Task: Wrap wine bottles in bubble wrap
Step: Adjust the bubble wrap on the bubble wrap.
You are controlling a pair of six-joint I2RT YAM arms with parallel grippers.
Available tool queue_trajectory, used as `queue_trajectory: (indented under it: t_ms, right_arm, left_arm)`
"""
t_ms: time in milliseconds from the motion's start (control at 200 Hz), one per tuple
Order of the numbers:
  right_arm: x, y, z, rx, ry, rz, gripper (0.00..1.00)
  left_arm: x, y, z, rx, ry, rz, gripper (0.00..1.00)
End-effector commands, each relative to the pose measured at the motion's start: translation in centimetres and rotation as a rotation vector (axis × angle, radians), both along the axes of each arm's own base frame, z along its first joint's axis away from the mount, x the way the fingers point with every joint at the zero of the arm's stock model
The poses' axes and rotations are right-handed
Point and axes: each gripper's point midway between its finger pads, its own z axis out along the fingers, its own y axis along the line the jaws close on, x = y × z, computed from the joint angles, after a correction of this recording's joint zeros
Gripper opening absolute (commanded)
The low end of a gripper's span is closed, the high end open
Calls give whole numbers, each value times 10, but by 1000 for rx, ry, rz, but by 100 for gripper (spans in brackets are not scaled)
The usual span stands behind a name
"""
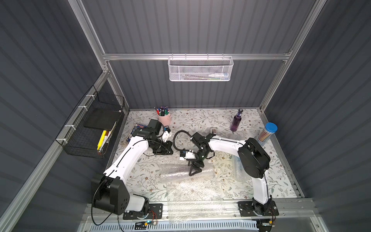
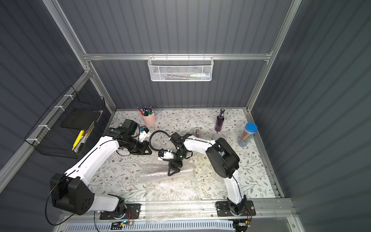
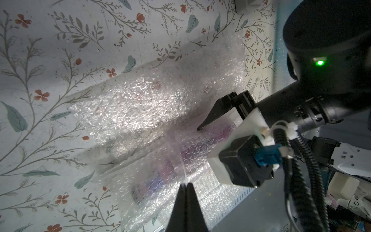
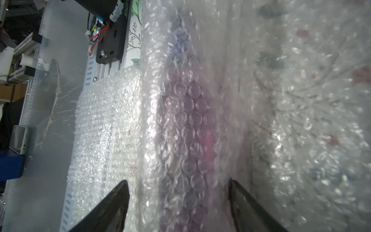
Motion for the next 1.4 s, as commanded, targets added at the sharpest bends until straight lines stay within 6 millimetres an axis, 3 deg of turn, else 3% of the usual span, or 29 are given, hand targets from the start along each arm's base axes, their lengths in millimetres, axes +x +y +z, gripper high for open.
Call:
queue_trajectory:
  t_ms: [0, 295, 445, 620, 830, 1121, 1396]
  right_arm:
    - [2, -2, 2, -8, -74, -8, 77]
    - [3, -4, -4, -32, -285, -6, 70]
    - [3, -7, -9, -75, -375, 6, 50]
    - [3, -8, -11, -89, -445, 10, 40]
    - [4, -10, -14, -104, -578, 8, 40]
    - [-13, -16, -23, -129, -635, 31, 40]
    - [-22, -22, -26, -137, -731, 26, 40]
  left_arm:
    - [-8, 3, -3, 0, 25, -16, 0]
    - [-8, -3, -4, -40, 40, -24, 0]
    - [-7, -5, -6, -59, 50, -22, 0]
    - [-6, -13, -9, -101, 78, -23, 0]
    - [-10, -21, -10, -155, 119, -50, 0]
    - [-18, -35, -22, -261, 229, -5, 0]
    - [-50, -46, -37, -337, 392, 38, 0]
